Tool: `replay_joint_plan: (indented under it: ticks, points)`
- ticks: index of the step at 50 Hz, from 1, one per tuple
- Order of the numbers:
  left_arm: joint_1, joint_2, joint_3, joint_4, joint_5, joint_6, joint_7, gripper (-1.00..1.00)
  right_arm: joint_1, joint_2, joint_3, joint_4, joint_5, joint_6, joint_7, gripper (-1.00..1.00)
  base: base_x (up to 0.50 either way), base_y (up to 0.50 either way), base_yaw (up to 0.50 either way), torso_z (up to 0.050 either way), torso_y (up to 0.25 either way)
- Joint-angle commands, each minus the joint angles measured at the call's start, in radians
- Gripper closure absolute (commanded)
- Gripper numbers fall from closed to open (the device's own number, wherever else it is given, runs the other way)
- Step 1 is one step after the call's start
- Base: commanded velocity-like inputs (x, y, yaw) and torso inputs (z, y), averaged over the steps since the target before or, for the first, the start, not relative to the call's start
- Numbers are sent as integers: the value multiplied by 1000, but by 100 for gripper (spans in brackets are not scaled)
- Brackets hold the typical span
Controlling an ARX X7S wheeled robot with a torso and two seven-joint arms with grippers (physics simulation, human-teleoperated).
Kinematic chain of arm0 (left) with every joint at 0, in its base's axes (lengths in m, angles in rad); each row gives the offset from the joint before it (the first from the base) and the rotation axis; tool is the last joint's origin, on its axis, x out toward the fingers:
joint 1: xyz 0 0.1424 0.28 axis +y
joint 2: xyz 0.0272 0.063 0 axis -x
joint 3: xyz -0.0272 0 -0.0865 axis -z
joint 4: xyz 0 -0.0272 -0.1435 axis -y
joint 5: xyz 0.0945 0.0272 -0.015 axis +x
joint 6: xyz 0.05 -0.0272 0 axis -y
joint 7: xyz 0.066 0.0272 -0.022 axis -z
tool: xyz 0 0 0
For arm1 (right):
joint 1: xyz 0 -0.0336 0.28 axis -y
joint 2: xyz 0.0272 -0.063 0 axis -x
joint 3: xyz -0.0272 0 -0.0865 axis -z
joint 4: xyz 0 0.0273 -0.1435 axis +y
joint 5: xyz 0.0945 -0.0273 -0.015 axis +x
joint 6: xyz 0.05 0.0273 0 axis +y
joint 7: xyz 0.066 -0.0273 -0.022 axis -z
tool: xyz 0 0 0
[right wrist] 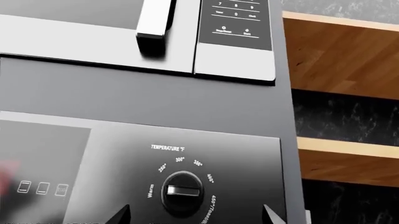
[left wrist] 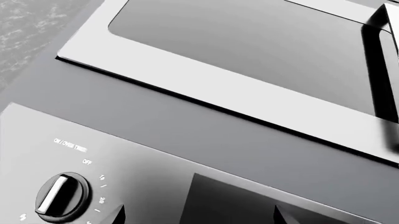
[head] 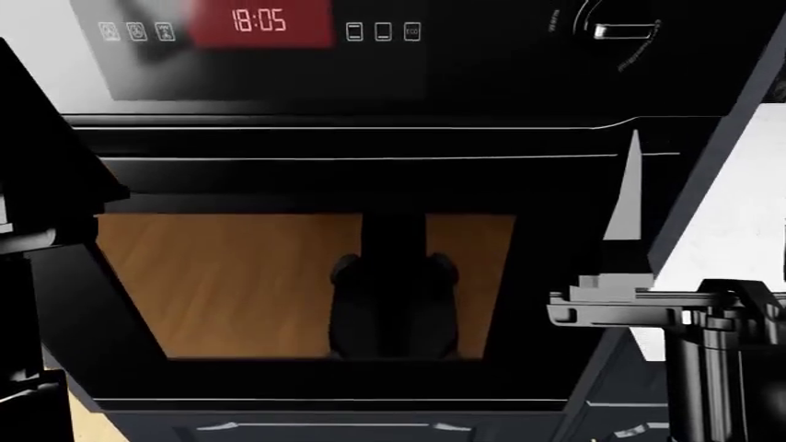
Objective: Preheat the oven by turning the temperature knob.
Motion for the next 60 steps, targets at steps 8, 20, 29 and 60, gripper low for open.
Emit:
replay_joint_plan:
  ticks: [8, 20, 29, 60]
  points:
    - [-2, -13, 1, 13, -14, -4, -17, -100, 12, 4, -18, 5, 4, 7, 4, -100, 0, 0, 0, 12, 0]
    - [-11, -26, -9, 21, -38, -16, -40, -100, 349, 197, -190, -39, 262, 243, 174, -100, 0, 0, 0, 11, 0]
    - [-8, -28, -1, 22, -32, -14, -43, -100, 941, 328, -563, -38, 601, 412, 343, -100, 0, 0, 0, 10, 0]
    - [-21, -47, -8, 24, -57, -19, -74, -100, 1542, 114, -693, 82, 1092, 1072, 365, -100, 0, 0, 0, 10, 0]
